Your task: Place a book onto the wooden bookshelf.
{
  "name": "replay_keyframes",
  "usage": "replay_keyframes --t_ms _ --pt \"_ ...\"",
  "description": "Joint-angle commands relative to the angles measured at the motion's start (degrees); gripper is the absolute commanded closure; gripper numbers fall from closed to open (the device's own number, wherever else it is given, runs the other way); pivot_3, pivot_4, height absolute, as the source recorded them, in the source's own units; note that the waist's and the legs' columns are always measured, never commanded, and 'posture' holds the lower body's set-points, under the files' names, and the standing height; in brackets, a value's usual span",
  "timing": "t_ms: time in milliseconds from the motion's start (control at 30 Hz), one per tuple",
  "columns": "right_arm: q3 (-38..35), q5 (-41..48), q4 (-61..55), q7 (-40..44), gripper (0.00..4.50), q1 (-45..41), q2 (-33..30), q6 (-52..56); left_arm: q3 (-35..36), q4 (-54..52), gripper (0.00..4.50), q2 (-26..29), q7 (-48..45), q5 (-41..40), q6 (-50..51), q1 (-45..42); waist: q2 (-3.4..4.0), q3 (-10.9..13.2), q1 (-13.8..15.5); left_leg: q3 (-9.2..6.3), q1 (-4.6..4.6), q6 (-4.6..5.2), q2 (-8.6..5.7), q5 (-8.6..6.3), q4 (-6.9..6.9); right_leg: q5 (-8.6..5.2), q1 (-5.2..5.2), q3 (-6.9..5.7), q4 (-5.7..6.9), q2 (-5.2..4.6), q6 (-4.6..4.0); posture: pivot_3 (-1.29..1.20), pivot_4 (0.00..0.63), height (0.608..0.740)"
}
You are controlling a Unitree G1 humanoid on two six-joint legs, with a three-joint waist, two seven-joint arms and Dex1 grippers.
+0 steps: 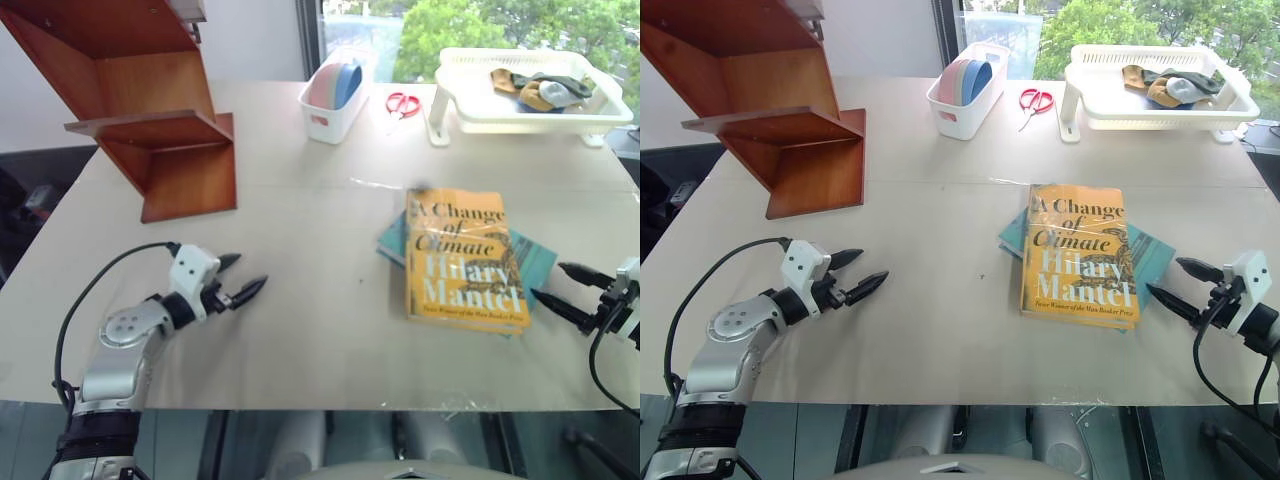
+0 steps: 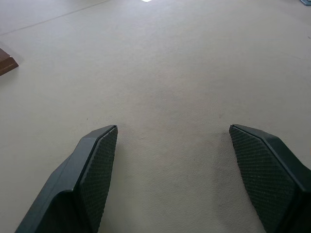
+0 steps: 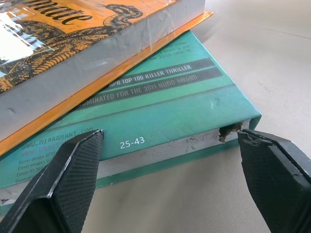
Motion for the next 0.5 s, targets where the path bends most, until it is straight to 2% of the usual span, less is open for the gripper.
replay_keyframes --t_ms 33,500 --pt "-0.3 -0.4 0.6 0.4 0.00 -0.1 -0.6 -0.9 1.0 -2.0 0.65 0.5 -0.4 -0.8 -0.3 0.1 0.00 0.0 0.0 0.00 0.00 0.00 0.00 0.00 0.00 0.00 0.00 0.00 0.00 0.00 0.00 0.00 0.150 0.740" --pt "0.0 -0.7 1.6 0.4 0.00 -1.0 -0.7 -1.5 0.9 -1.3 0.65 0.6 -0.7 -1.0 -0.5 -0.5 0.00 0.0 0.0 0.01 0.00 0.00 0.00 0.00 0.03 0.00 0.02 -0.01 0.01 0.00 0.01 0.00 0.150 0.740"
